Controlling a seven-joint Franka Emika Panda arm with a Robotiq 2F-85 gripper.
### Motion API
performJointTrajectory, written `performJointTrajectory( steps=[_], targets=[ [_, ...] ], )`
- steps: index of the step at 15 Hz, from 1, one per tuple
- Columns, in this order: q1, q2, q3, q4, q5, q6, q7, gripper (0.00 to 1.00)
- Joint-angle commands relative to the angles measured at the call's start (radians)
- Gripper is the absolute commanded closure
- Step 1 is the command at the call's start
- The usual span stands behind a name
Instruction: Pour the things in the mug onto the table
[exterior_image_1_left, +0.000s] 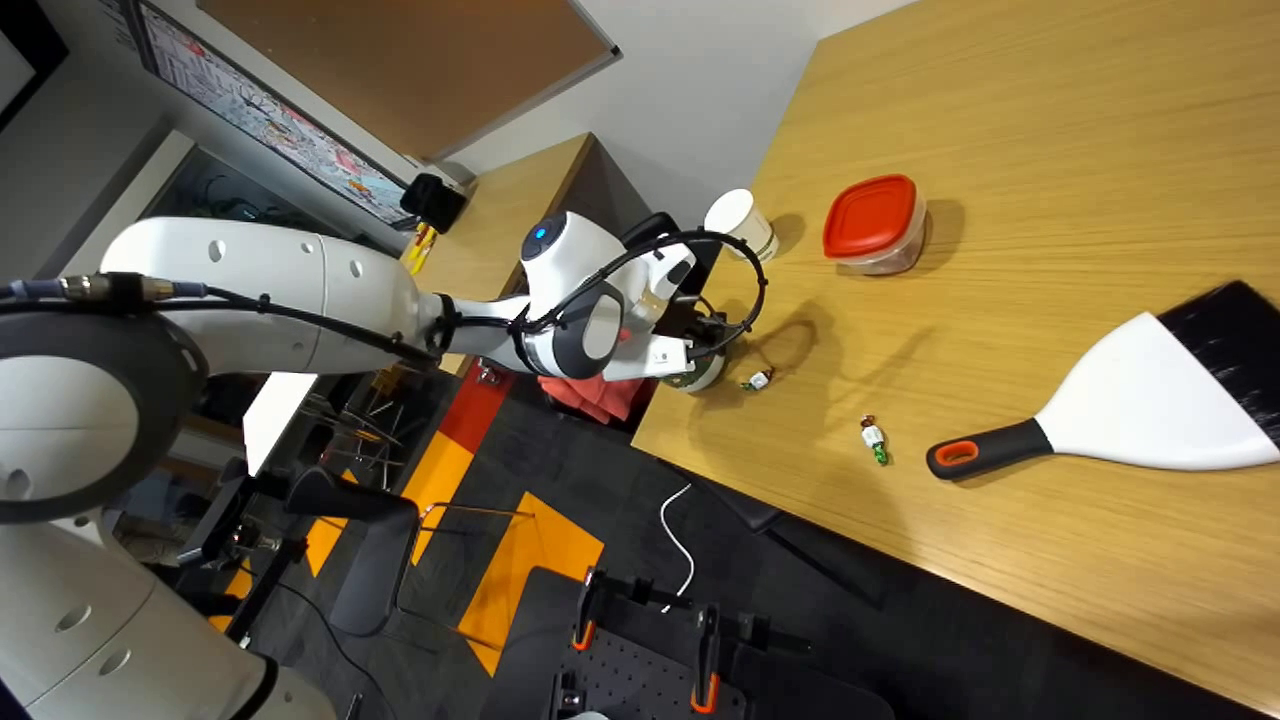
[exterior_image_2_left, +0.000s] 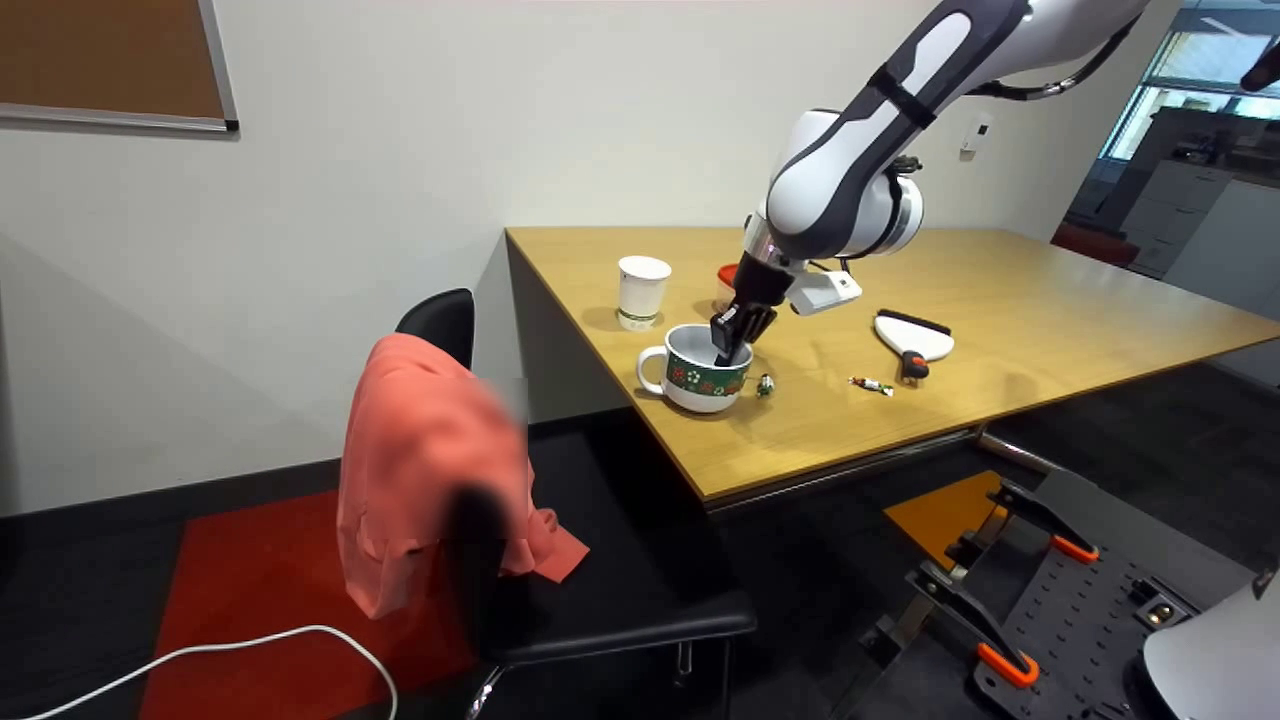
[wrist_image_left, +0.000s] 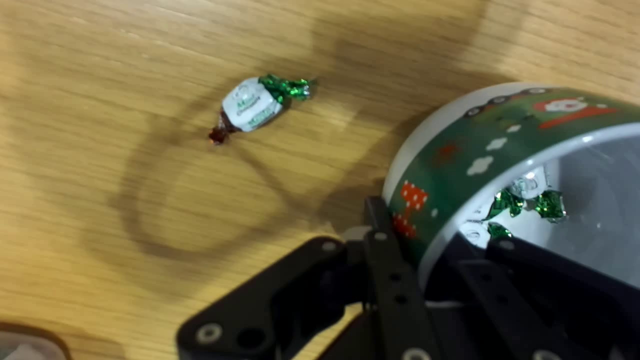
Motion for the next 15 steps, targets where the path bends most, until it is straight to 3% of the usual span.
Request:
performJointTrajectory(
  steps=[1,4,7,12,15],
  targets=[
    [-0.013,-0.118,0.010,-0.055,0.010,-0.036,-0.015,0.97],
    [0.009,-0.184,-0.038,-0.061,-0.023,-0.092,-0.004,0.97],
    [0.049,-0.240,-0.128,-0.038,-0.116,-0.218,0.019,0.97],
    [0.104,-0.288,-0.269,-0.001,-0.370,-0.324,0.150,0.97],
    [0.143,-0.284,-0.350,0.007,-0.584,-0.278,0.361,0.97]
  ],
)
